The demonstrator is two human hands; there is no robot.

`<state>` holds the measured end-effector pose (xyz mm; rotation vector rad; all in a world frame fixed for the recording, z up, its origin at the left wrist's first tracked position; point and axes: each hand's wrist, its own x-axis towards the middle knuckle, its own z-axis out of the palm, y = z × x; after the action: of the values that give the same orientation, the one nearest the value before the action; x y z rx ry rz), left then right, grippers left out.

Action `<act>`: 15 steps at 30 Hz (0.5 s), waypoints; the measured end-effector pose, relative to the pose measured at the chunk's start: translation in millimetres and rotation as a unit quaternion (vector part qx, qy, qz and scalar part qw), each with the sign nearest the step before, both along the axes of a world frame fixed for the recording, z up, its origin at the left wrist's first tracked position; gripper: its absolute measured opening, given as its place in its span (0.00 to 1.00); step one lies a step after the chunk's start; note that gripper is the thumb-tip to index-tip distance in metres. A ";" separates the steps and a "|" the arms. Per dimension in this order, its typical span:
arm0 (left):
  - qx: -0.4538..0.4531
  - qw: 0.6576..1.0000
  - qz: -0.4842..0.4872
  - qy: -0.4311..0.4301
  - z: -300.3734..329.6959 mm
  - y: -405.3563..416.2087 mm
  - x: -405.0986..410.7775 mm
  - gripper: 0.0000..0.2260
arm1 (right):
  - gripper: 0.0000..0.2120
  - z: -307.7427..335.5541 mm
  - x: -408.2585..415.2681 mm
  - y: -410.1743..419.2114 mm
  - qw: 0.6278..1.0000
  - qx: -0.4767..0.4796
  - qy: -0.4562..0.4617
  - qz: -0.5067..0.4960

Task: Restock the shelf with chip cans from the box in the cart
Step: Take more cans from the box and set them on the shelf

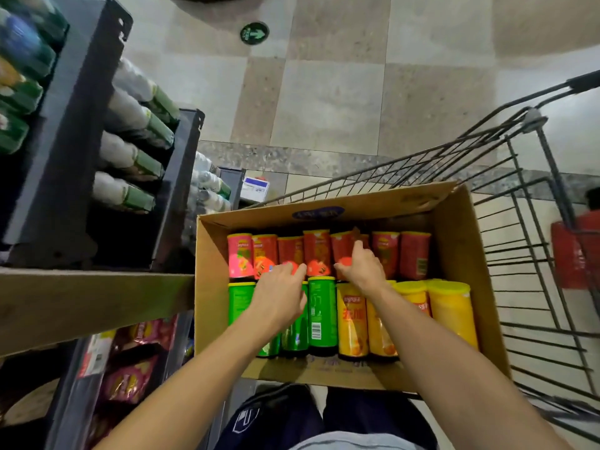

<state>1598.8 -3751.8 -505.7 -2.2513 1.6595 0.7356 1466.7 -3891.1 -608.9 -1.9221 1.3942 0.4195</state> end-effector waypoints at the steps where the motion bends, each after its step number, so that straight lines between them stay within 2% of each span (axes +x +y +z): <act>1: 0.010 1.000 -0.007 -0.010 -6.0 -3.8 1.5 0.27 | 0.34 1.2 -2.4 -0.5 1.000 -0.005 -0.004 -0.007; 6: 0.053 0.997 -0.019 -0.049 -37.2 -30.7 9.8 0.29 | 0.46 16.6 -24.1 -8.2 0.997 -0.029 -0.047 -0.058; 11: 0.047 0.998 0.029 0.004 -67.7 -58.5 11.1 0.31 | 0.50 42.5 -49.8 -8.4 0.989 -0.061 -0.094 -0.100; 15: 0.029 0.997 0.067 0.027 -90.2 -74.2 8.4 0.21 | 0.51 67.2 -65.8 -1.9 0.983 -0.084 -0.112 -0.122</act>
<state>1607.2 -3826.0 -595.8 -2.3393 1.5014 0.8720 1400.9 -3893.0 -541.7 -1.8332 1.5288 -0.0332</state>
